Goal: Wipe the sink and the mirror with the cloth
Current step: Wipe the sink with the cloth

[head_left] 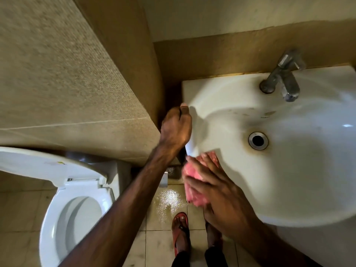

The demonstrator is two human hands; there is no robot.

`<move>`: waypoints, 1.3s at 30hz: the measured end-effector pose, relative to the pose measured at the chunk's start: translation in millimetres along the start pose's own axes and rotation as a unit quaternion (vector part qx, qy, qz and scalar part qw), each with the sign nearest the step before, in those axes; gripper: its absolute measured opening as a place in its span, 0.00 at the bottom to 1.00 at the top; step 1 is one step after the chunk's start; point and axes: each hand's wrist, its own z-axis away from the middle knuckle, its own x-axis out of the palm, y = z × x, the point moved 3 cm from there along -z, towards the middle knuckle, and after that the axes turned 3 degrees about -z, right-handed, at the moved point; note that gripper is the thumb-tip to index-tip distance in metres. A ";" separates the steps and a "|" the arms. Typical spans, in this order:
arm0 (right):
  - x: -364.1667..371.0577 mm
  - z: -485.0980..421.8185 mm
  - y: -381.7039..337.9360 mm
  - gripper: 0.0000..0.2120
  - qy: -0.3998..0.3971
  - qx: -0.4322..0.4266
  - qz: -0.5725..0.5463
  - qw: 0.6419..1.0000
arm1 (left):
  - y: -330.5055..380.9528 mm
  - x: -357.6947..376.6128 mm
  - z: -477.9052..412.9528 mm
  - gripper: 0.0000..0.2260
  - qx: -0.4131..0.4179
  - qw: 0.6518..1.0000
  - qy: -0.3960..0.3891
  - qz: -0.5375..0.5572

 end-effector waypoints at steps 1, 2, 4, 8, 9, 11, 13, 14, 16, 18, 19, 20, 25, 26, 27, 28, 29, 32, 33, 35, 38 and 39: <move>0.7 13.7 -1.3 0.33 -0.005 -0.006 0.020 1.000 | 1.4 -3.5 0.0 0.21 -0.018 1.000 -0.010 -0.002; 0.8 26.8 -1.7 0.35 -0.008 -0.009 0.031 0.999 | 2.9 -6.2 0.6 0.21 -0.031 0.999 -0.022 -0.004; -1.3 44.6 -1.0 0.39 -0.014 -0.003 0.041 0.999 | 5.1 -9.3 1.2 0.23 -0.037 0.998 -0.042 -0.006; -4.0 28.4 -2.8 0.40 -0.026 0.023 0.044 0.998 | 5.8 -10.5 -1.3 0.25 -0.040 0.998 -0.056 0.005; -2.9 17.0 -3.4 0.40 -0.027 0.035 0.039 0.998 | 4.9 -10.0 -3.4 0.25 -0.044 0.997 -0.057 0.008; 1.6 -7.8 -4.5 0.42 -0.015 0.054 0.036 0.998 | 2.2 -9.0 -7.5 0.26 -0.048 0.997 -0.060 0.012; 6.4 -34.8 -6.5 0.41 0.008 0.069 0.042 0.997 | 0.6 -8.2 -9.1 0.28 -0.051 0.997 -0.062 0.020; 8.6 -49.1 -7.5 0.40 0.023 0.077 0.048 0.996 | 0.3 -7.8 -8.7 0.29 -0.053 0.996 -0.064 0.026; 9.5 -77.1 -11.9 0.35 0.052 0.089 0.066 0.992 | 0.5 -7.6 -8.1 0.31 -0.057 0.995 -0.069 0.031; 11.4 -99.6 -15.0 0.31 0.067 0.094 0.114 0.987 | 3.0 -7.4 -8.7 0.31 -0.052 0.997 -0.060 0.021; 13.6 -107.0 -16.3 0.30 0.067 0.096 0.145 0.982 | 4.5 -7.5 -8.2 0.30 -0.045 0.998 -0.050 0.010; 16.5 -111.3 -17.3 0.29 0.061 0.098 0.179 0.977 | 6.1 -7.4 -6.9 0.29 -0.036 0.999 -0.040 0.000; 25.3 -107.2 -24.1 0.26 -0.022 0.080 0.321 0.943 | -7.5 -3.7 -3.4 0.28 -0.033 0.999 -0.034 -0.005; 26.2 -100.3 -25.7 0.23 -0.041 0.064 0.336 0.939 | -12.1 -1.9 -3.0 0.27 -0.029 0.999 -0.036 -0.003; 26.5 -90.9 -26.3 0.20 -0.057 0.052 0.345 0.935 | -15.4 0.1 -1.8 0.26 -0.022 0.999 -0.035 0.000; 28.2 -81.5 -25.5 0.19 -0.073 0.041 0.349 0.933 | -18.0 2.0 -1.6 0.25 -0.017 0.999 -0.032 0.000; 29.5 -70.6 -24.9 0.18 -0.084 0.033 0.347 0.933 | -19.9 4.0 -0.4 0.25 -0.014 0.999 -0.031 -0.001; 34.9 -42.0 -21.9 0.22 -0.079 0.023 0.372 0.924 | -26.6 12.7 -2.2 0.27 -0.013 0.999 -0.035 0.009; 37.0 -32.9 -19.9 0.24 -0.075 0.022 0.377 0.923 | -27.4 14.7 -3.2 0.28 -0.014 0.999 -0.031 0.012; 37.4 -11.6 -16.5 0.25 -0.059 0.008 0.353 0.934 | -27.2 15.9 -2.1 0.29 -0.015 1.000 -0.025 0.006; 26.5 23.2 -5.6 0.26 -0.036 -0.024 0.289 0.956 | -24.7 20.1 -0.8 0.29 -0.001 0.999 -0.027 -0.028; 21.6 31.3 -1.9 0.28 -0.040 -0.033 0.275 0.960 | -24.3 21.3 -0.5 0.28 0.006 0.999 -0.026 -0.037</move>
